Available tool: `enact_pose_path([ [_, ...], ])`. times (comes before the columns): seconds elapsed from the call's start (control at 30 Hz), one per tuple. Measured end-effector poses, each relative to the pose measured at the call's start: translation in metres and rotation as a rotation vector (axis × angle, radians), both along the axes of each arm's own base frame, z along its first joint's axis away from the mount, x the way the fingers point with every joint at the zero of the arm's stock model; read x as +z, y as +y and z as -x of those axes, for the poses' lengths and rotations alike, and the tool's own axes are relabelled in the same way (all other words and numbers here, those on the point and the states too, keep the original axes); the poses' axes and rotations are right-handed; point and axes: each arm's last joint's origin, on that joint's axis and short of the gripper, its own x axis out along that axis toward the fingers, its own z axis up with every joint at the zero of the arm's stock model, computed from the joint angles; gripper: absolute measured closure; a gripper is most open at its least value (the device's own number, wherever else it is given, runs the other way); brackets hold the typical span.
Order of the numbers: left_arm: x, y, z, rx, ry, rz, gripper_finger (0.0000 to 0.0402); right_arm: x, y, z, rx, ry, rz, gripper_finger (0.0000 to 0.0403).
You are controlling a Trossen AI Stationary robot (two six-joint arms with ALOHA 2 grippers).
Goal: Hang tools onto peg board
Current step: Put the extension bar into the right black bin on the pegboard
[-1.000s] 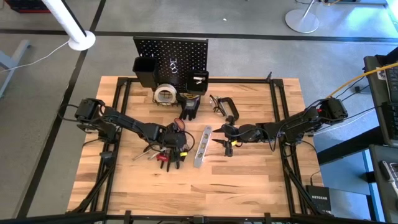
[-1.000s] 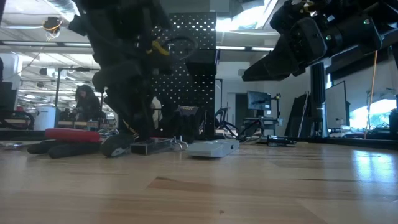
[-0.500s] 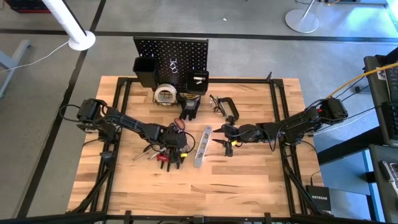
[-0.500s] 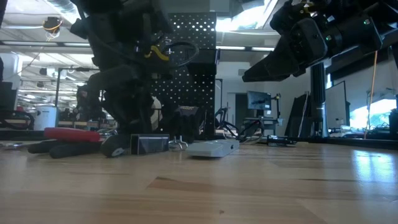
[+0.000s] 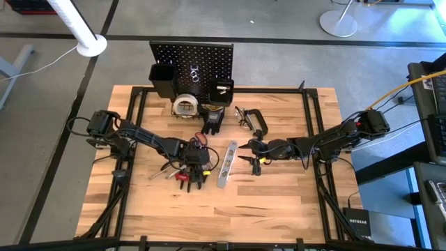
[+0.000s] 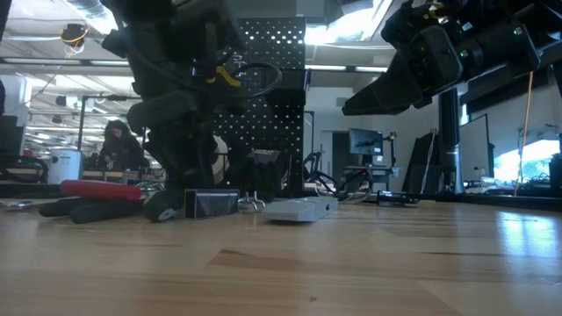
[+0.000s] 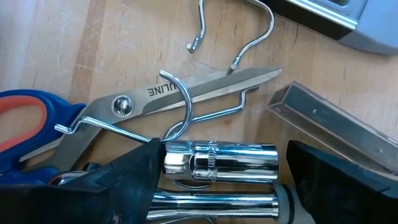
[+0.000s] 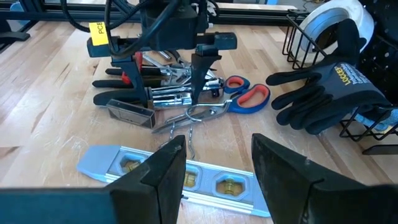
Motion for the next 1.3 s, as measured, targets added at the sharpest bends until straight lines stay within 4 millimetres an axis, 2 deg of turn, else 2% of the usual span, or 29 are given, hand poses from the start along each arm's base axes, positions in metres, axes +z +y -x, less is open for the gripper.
enact_pose_path([
  [0.37, -0.009, -0.001, -0.003, -0.007, 0.000, -0.004, 0.0075, 0.000, 0.000, 0.000, 0.000, 0.000, 0.000, 0.0219],
  [0.7, -0.008, -0.001, -0.003, 0.001, 0.002, -0.004, 0.0148, 0.000, 0.000, 0.000, 0.000, 0.000, 0.000, 0.0219],
  [0.83, -0.006, -0.001, -0.003, -0.001, 0.000, 0.000, 0.0150, 0.000, 0.000, 0.000, 0.000, -0.001, 0.000, 0.0219],
  [1.0, 0.005, -0.001, 0.002, 0.013, -0.016, 0.023, 0.0139, 0.000, 0.000, 0.000, 0.000, -0.002, 0.000, 0.0219],
  [1.3, 0.043, 0.000, 0.008, 0.029, -0.165, 0.041, 0.0147, 0.000, 0.000, 0.000, 0.000, -0.003, -0.001, 0.0219],
])
